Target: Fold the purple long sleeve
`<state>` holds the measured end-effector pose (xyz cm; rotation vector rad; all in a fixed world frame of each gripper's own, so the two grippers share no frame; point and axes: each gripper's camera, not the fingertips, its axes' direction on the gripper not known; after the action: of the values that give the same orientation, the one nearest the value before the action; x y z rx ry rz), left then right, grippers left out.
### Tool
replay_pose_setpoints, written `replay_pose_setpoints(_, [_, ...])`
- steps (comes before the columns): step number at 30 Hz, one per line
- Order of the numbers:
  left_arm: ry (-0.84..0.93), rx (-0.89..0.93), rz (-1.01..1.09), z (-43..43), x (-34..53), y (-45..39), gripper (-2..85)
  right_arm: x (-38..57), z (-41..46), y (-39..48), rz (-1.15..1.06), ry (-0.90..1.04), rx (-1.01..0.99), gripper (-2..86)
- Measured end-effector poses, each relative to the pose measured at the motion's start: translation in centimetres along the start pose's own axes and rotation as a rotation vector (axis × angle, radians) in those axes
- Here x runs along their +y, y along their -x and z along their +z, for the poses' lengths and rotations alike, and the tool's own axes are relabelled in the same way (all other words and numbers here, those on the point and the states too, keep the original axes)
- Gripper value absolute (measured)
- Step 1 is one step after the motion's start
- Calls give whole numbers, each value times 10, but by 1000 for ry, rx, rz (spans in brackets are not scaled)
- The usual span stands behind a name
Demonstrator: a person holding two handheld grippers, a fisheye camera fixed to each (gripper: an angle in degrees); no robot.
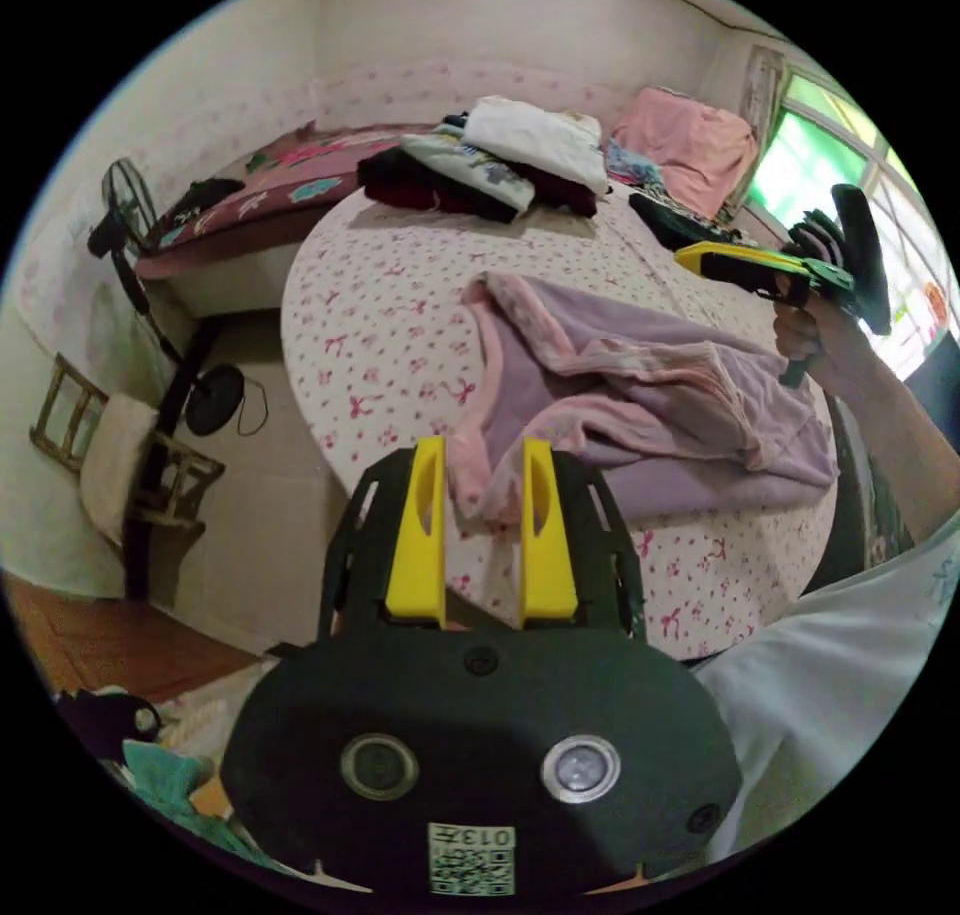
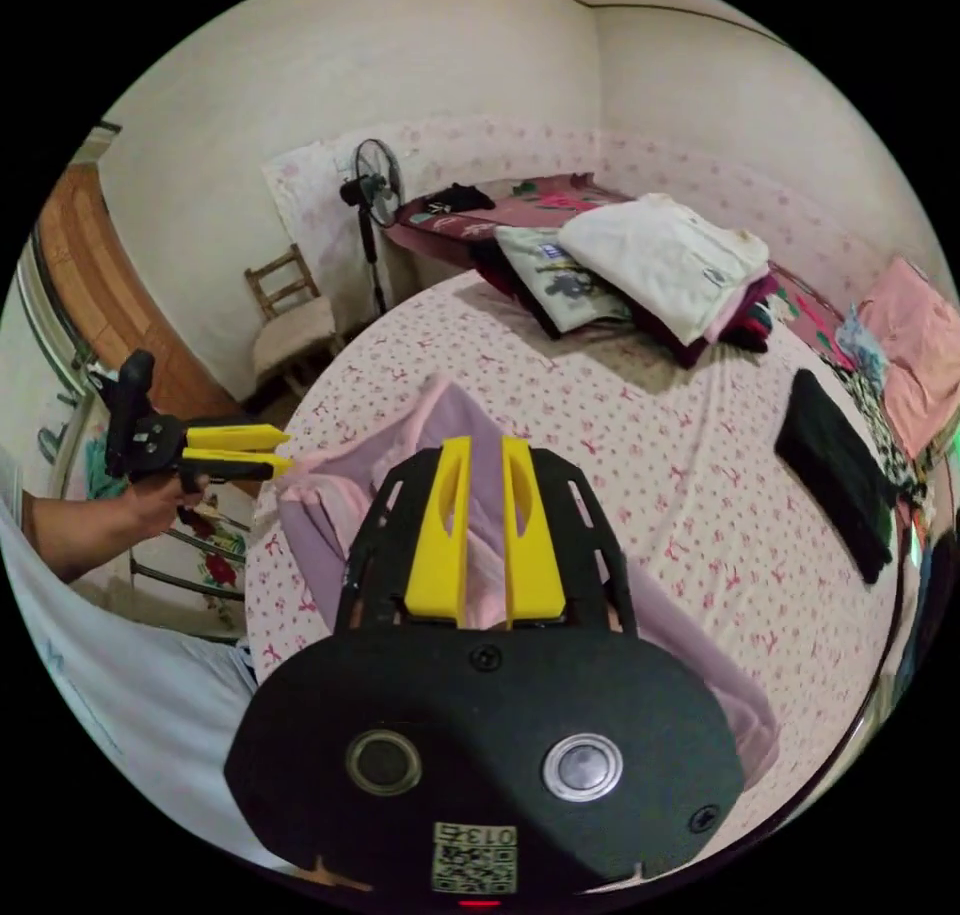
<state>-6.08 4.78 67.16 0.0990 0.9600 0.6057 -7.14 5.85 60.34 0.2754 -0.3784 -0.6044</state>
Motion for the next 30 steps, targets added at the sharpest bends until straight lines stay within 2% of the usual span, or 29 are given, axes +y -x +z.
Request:
replay_pose_setpoints(2, [30, 51, -76, 1, 17, 21, 131, -22, 18, 11, -67, 21, -12, 62])
replay_pose_setpoints(6, [86, 96, -92, 18, 21, 27, 138, -67, 66, 35, -176, 97, -54, 72])
replay_pose_setpoints(15, [136, 133, -110, 47, 3, 38, 109, -99, 146, 26, -129, 332, -8, 104])
replay_pose_setpoints(18, [154, 146, -108, 52, -2, 40, 76, -92, 163, 24, -135, 401, 32, 85])
replay_pose_setpoints(22, [102, 193, -110, 43, -7, 44, 33, -84, 161, 20, -184, 394, 110, 43])
replay_pose_setpoints(26, [35, 223, -45, 12, -15, 38, 23, -76, 137, -23, -36, 369, -59, 23])
replay_pose_setpoints(30, [-74, 365, 65, -21, -28, 19, 20, -50, 63, -74, 26, 171, -193, 18])
